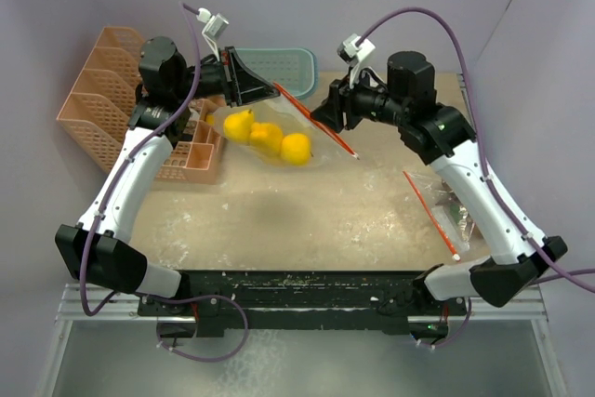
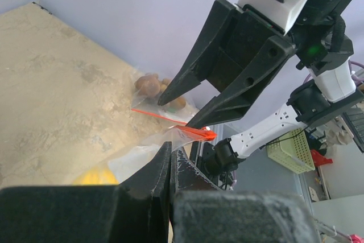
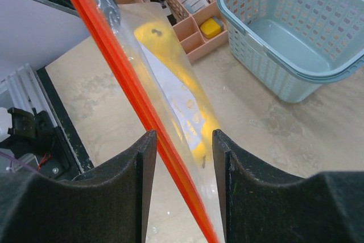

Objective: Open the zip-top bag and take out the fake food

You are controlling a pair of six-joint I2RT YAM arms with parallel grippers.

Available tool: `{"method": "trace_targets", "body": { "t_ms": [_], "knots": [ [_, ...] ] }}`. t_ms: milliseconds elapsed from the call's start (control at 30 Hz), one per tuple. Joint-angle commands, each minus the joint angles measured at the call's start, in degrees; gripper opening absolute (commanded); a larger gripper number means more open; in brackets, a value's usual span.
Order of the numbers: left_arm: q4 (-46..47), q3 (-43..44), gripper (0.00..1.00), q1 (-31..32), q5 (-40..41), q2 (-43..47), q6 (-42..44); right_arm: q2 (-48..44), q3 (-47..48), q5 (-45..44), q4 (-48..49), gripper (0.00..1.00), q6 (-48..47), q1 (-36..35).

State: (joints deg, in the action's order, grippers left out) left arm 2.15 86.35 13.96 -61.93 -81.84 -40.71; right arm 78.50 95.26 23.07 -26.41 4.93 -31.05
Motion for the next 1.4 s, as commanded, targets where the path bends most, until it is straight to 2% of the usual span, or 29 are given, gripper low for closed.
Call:
{"method": "trace_targets", "body": {
  "t_ms": [0,233,367,567,600,667,700,733,933,1033,1167,1233,1367],
  "knots": [
    [1.7,1.8,0.00,0.3,-1.2,2.3,0.9,1.5,-0.8,-1.1,2.8,0.46,-0.8,0.2],
    [0.4,2.0,0.00,0.3,-0.6,2.7,1.7,2.8,-1.8,-2.1,3.7,0.46,-1.1,0.2],
    [0.6,2.2,0.00,0.3,-0.3,2.7,1.7,3.6,-2.8,-0.9,4.5,0.40,-1.2,0.1],
    [0.2,1.2,0.00,0.2,1.1,2.8,2.2,3.0,-2.5,1.0,4.5,0.00,0.0,0.1],
    [-0.5,1.1,0.00,0.3,1.9,2.7,2.5,2.6,-2.4,2.3,4.8,0.00,0.7,0.1],
    [-2.5,0.9,0.16,0.2,4.2,2.3,3.4,1.8,-2.6,5.2,5.7,0.00,1.6,0.1],
    [-4.4,0.9,0.30,0.3,5.5,2.0,3.8,1.4,-2.8,5.1,5.8,0.00,2.0,0.2],
    [-6.3,1.0,0.38,0.2,7.8,1.7,4.2,1.1,-3.1,4.7,5.7,0.00,2.4,0.2],
    [-19.0,2.2,0.66,0.2,22.1,-0.4,6.9,3.9,-3.5,-5.0,-1.7,0.00,3.8,0.5],
    [-21.9,1.9,0.70,0.5,28.1,0.6,7.0,5.7,-3.3,-13.3,-5.4,0.00,6.2,0.8],
    [-25.0,0.6,0.68,2.0,37.5,3.1,7.6,7.3,-3.2,-21.0,-7.9,0.00,9.7,2.1],
    [-25.3,-1.0,0.65,2.9,40.3,4.3,6.5,8.2,-3.2,-22.1,-8.8,0.00,10.8,2.4],
    [-22.6,-5.7,0.59,6.5,43.0,6.1,2.8,9.5,-5.6,-18.7,-6.9,0.00,13.1,2.4]
  ]
}}
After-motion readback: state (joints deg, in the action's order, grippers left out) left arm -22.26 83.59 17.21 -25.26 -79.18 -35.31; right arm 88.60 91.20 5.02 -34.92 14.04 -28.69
